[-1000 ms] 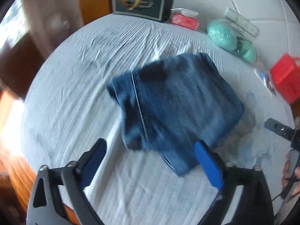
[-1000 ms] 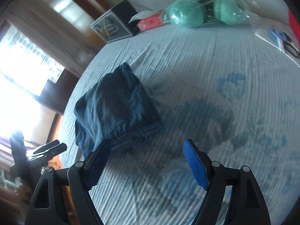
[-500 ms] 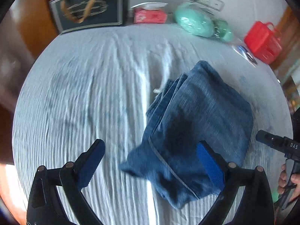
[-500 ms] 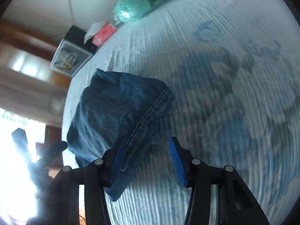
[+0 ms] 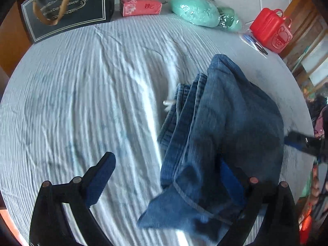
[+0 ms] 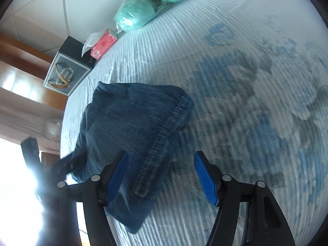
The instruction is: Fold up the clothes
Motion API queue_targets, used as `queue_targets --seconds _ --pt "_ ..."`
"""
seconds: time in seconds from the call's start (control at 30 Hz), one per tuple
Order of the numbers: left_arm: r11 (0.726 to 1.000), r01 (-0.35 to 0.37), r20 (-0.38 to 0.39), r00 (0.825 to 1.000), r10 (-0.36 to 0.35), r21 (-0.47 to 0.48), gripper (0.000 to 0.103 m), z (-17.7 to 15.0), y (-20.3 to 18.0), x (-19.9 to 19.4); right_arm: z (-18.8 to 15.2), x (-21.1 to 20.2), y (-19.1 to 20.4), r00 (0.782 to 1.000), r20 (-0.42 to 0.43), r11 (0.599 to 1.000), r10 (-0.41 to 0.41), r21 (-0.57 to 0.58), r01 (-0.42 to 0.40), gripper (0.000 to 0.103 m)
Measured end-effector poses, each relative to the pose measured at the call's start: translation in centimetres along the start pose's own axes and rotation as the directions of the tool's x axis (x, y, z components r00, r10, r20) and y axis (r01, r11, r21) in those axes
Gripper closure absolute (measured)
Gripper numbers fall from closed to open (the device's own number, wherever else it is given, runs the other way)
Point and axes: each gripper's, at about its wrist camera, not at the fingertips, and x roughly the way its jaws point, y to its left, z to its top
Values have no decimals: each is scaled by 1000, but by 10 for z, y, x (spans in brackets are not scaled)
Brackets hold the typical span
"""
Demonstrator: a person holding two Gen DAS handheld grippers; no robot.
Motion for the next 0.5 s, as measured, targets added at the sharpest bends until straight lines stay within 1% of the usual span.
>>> queue_targets --seconds 0.1,0.13,0.2,0.23,0.27,0.3,0.33,0.4,0.47,0.5 --pt "1000 9 -21 1000 -9 4 3 -2 -1 14 4 17 3 1000 -19 1000 -2 8 2 35" --pt "1000 20 -31 999 -20 3 3 -2 -1 22 4 25 2 1000 -26 1000 2 20 -1 35" --pt "998 66 -37 997 -67 -24 1 -2 5 32 4 38 1 999 -37 999 20 44 -19 35" --pt "998 65 -30 997 -66 -23 3 -2 5 30 4 42 2 999 -43 999 24 42 -22 35" --pt "997 75 -34 997 -76 -24 7 -3 3 28 4 46 5 998 -51 999 24 34 -22 40" --pt "994 103 -36 994 -104 -33 21 -4 2 24 3 48 8 998 -61 1000 19 24 -18 44" --pt "992 124 -35 991 -126 -36 38 -5 0 20 3 49 11 998 -65 1000 11 9 -10 45" --pt "989 143 -26 989 -143 -23 53 -6 -8 14 1 49 14 998 -62 1000 -14 -25 12 47" --pt "994 110 -13 994 -110 12 53 -8 -17 13 -1 50 17 998 -59 998 -31 -49 28 48" --pt "993 115 -15 993 -115 13 53 -8 -17 13 -1 50 17 998 -59 998 -32 -50 29 48"
